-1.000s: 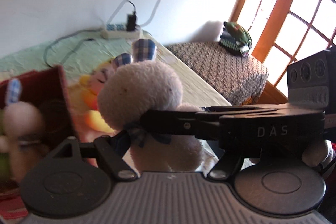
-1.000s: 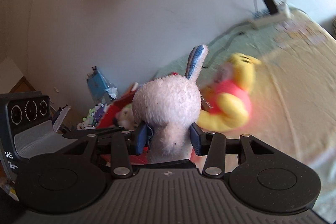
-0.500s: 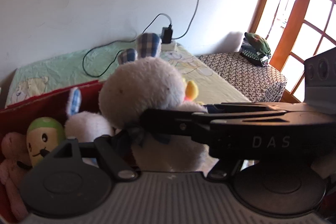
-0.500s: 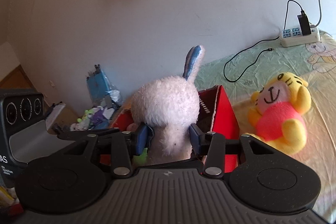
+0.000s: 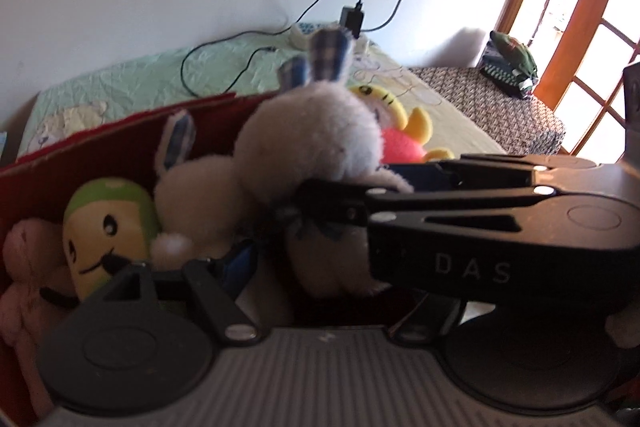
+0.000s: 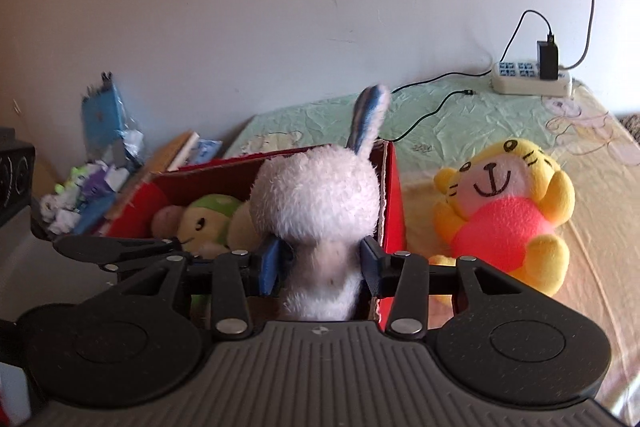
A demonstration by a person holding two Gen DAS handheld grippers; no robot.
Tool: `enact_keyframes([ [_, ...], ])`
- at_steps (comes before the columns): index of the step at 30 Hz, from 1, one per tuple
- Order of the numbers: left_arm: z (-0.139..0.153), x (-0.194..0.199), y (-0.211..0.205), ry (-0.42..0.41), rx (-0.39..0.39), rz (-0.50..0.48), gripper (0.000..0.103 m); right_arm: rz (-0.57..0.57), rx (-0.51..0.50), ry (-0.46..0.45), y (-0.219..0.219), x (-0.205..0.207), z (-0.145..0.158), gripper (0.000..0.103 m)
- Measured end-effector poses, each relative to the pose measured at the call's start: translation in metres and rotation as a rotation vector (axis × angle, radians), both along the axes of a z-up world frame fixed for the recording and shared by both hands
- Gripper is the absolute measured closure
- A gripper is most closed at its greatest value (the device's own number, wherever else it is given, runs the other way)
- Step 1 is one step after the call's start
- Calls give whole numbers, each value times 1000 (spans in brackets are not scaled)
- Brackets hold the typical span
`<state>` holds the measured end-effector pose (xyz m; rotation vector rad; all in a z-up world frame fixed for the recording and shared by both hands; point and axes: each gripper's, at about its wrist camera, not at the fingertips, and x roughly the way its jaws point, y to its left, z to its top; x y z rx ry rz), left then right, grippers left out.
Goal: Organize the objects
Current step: 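Lower the pink bear into the box and open the right tool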
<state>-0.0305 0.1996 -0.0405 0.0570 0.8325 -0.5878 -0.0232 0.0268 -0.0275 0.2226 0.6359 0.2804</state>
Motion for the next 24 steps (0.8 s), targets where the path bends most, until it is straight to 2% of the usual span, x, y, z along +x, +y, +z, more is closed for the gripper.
enact_keyframes([
  [6,-3,1,8,9,-14,-5,22,2,-4,2,1,-1,2,54],
  [10,-6,6,14,29,-29,0,22,-30,-30,-63,-5,-12,14,50],
  [14,-7,10,18,42,-52,2,23,-28,-33,-140,-5,-13,26,50],
  [15,-8,10,19,42,-53,2,23,-26,-36,-147,-4,-10,27,51],
  [17,-8,10,20,46,-57,4,23,-9,-26,-142,0,-3,27,64],
  [18,-9,11,22,49,-60,6,23,2,-15,-132,2,1,26,66],
  [21,-10,14,25,59,-73,13,24,12,-22,-128,9,10,21,69],
  [24,-10,13,21,57,-62,9,24,9,-115,-114,18,21,16,70],
])
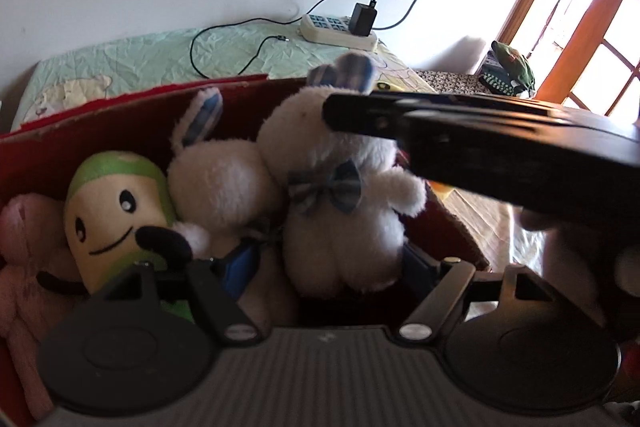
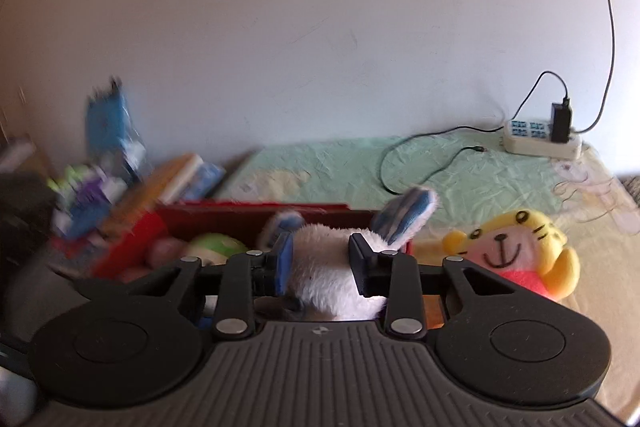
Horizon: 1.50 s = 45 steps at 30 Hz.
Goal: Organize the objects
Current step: 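Lower the pink bear into the box and open the right tool, then pull the open right tool back and move it toward the yellow tiger plush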
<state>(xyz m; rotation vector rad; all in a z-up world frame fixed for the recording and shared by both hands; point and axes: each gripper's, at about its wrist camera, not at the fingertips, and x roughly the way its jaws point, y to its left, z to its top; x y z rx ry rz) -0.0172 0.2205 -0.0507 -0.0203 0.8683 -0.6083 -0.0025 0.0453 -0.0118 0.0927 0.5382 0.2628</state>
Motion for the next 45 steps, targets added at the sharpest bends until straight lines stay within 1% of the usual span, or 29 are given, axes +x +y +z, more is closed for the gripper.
enact_keyframes([
  [1,0,0,-3,-6,13,-2,24,-16,-25,14,1,4,-2,70],
  [5,-3,-1,-13,-22,49,-13,21,-23,-32,58,-7,13,-9,70],
  [6,-3,-1,-15,-23,55,-16,20,-23,-39,56,-7,13,-10,71],
  [8,-4,0,-20,-23,69,-22,19,-20,-65,45,-5,16,-14,75],
  [10,-5,0,-26,-27,86,-26,19,-21,-91,34,-2,18,-17,76],
  [12,-4,0,-25,-22,85,-26,19,-19,-105,27,-1,18,-18,77],
  [17,-4,-2,-23,-14,87,-25,19,-4,-43,38,-13,10,-14,76],
  [19,-2,-4,-24,-20,93,-20,19,-2,-4,42,-19,5,-11,75],
  [23,0,-5,-23,-9,96,-4,20,24,80,44,-27,-7,-6,76],
  [27,2,-8,-23,-13,111,14,21,68,111,57,-22,-10,-7,78],
  [28,3,-10,-23,-15,113,19,21,69,107,70,-19,-8,-9,81],
  [30,4,-13,-21,-18,117,32,21,58,111,111,-18,-3,-14,82],
  [33,6,-15,-16,-14,120,58,20,21,160,191,-22,6,-25,85],
  [34,6,-15,-16,-11,122,67,20,11,180,195,-24,4,-25,86],
  [37,7,-14,-15,1,132,93,18,10,212,201,-25,-2,-24,86],
  [40,7,-12,-19,2,177,123,13,2,224,212,-27,-6,-26,86],
  [42,6,-11,-20,5,193,136,12,-5,236,212,-30,-10,-26,86],
  [45,5,-10,-19,19,195,148,12,-7,269,225,-35,-14,-27,88],
])
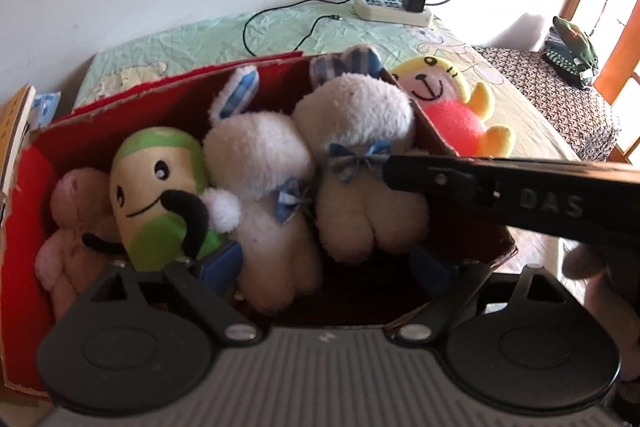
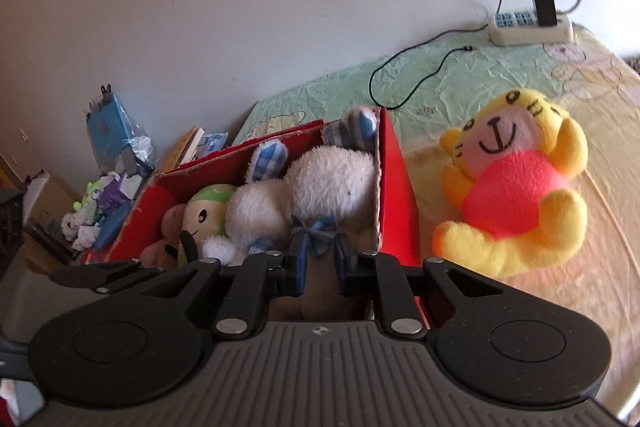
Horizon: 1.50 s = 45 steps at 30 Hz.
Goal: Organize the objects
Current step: 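Pull the open right tool back and move it toward the yellow tiger plush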
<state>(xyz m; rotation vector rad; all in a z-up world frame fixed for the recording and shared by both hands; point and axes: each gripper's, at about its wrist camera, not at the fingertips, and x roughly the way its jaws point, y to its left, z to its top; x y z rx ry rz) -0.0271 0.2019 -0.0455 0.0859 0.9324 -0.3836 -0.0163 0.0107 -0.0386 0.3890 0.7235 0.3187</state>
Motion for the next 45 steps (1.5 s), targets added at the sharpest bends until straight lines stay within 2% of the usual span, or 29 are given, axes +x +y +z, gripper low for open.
enact_keyframes([
  [13,5,-4,-3,-10,66,56,10,-7,23,1,-1,-20,1,87],
  [24,13,-15,-12,-46,135,114,10,-6,104,-14,-12,-33,-1,86],
  [28,18,-18,-17,-62,165,161,9,16,112,-30,-17,-33,0,78],
  [38,39,-23,-47,-104,226,284,9,104,126,-103,-52,-37,16,78],
  [45,47,-23,-78,-130,266,340,10,117,137,-106,-89,-36,18,78],
])
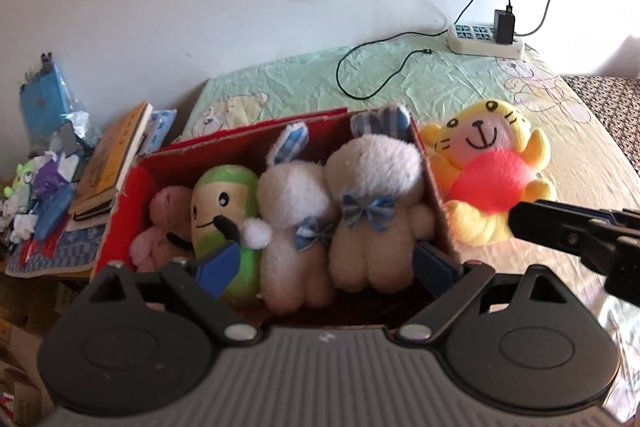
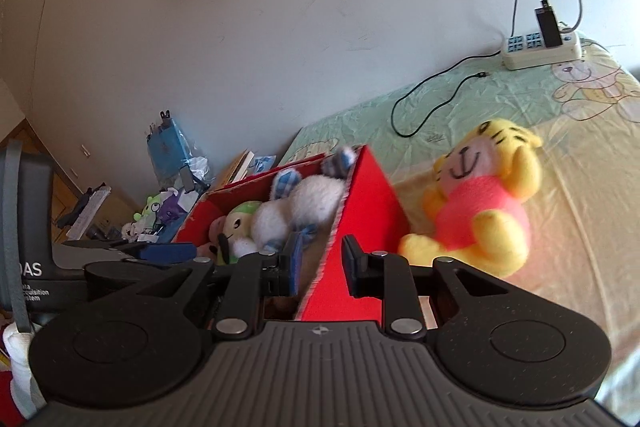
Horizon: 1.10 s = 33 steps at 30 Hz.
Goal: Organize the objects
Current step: 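Pull the open right tool back and move it toward the yellow tiger plush, then close the right tool on the yellow tiger plush's pink body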
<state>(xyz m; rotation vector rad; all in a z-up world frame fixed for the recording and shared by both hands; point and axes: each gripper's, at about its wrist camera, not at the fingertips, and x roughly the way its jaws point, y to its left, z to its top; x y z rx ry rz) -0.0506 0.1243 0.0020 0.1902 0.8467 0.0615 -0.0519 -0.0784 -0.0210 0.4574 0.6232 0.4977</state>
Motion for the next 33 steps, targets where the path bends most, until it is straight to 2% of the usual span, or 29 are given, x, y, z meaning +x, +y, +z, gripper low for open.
enact_keyframes([
  [3,3,-1,-11,-16,18,29,10,-4,9,2,-17,1,-2,78],
  [8,10,-4,-30,-38,-3,32,13,-23,12,22,-43,1,-9,78],
  [19,9,-4,-85,-39,-33,-107,16,-93,19,124,-91,12,-37,73],
  [23,2,-5,-95,-29,-51,-160,16,-110,0,126,-93,18,-42,53],
  [29,0,-1,-88,-21,-69,-143,17,-38,-118,67,-77,31,-50,49],
  [33,0,0,-82,-20,-90,-131,17,-27,-151,45,-68,42,-56,49],
])
